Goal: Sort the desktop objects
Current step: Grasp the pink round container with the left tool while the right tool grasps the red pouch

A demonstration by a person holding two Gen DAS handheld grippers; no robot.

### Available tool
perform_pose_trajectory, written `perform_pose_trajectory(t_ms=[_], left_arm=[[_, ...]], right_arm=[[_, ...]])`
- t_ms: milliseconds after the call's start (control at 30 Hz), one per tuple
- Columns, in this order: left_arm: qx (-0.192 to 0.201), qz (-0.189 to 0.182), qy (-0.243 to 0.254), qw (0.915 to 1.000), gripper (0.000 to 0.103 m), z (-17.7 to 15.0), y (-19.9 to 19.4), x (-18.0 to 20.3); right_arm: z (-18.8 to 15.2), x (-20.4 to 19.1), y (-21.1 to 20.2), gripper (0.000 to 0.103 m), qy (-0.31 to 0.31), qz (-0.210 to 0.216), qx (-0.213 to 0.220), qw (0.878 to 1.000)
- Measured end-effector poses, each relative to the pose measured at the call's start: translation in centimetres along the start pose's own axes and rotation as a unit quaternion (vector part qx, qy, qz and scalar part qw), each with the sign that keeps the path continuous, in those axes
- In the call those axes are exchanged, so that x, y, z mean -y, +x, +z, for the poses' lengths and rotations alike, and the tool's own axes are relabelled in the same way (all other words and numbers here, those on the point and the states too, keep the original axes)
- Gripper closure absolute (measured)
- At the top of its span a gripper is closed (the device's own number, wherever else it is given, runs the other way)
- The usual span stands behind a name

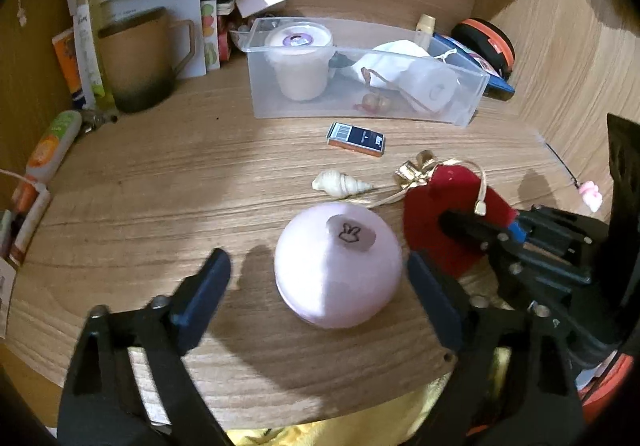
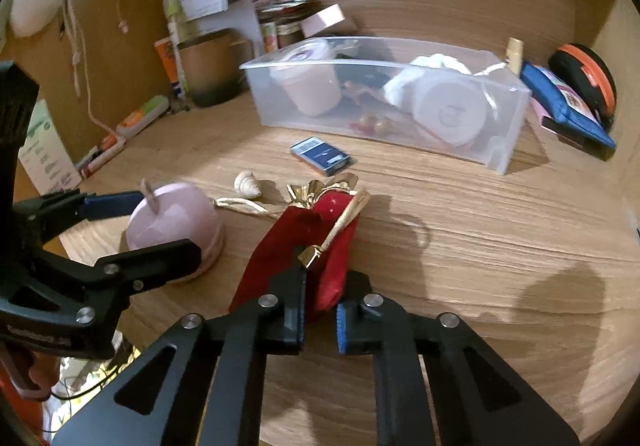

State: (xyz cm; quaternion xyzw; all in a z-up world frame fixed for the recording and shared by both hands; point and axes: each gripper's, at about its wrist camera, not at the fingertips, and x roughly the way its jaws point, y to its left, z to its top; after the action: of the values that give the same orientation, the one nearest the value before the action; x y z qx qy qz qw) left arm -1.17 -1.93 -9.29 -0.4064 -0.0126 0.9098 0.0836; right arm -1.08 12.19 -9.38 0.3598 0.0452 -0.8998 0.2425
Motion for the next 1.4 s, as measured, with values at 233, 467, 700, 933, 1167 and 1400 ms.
perform_pose_trajectory(t_ms=[233, 467, 700, 933, 1167, 1400], left_arm=[[0.002, -0.014, 0.000, 0.9999, 0.040, 0.0, 0.4, 0.3], [0.004, -0.013, -0.017, 0.9998, 0.040, 0.2, 0.4, -0.3], [0.016, -0.005, -0.038, 0.9991, 0.040, 1.2, -0.3, -1.4], [0.038, 0.005, -0.036, 0.9986, 0.040, 2.9, -1.7, -1.9], [0.050, 0.005, -0.029, 0.9983, 0.040, 3.6, -2.4, -1.9], [0.039, -0.007, -0.027, 0.9988, 0.040, 3.0, -1.8, -1.5]], right_arm=[[0.7, 2.1, -1.1, 0.096, 0.034, 0.003, 0.010, 0.999], [1.7, 3.5, -2.9, 0.096, 0.052, 0.001, 0.038, 0.998], [3.3, 4.3, -4.3, 0.098, 0.056, 0.005, 0.064, 0.996], [5.5, 4.7, -5.5, 0.098, 0.044, 0.010, 0.082, 0.996], [5.2, 4.5, -4.3, 0.045, 0.012, -0.012, 0.021, 1.000], [3.7, 3.7, -1.4, 0.025, -0.015, -0.013, -0.023, 1.000]])
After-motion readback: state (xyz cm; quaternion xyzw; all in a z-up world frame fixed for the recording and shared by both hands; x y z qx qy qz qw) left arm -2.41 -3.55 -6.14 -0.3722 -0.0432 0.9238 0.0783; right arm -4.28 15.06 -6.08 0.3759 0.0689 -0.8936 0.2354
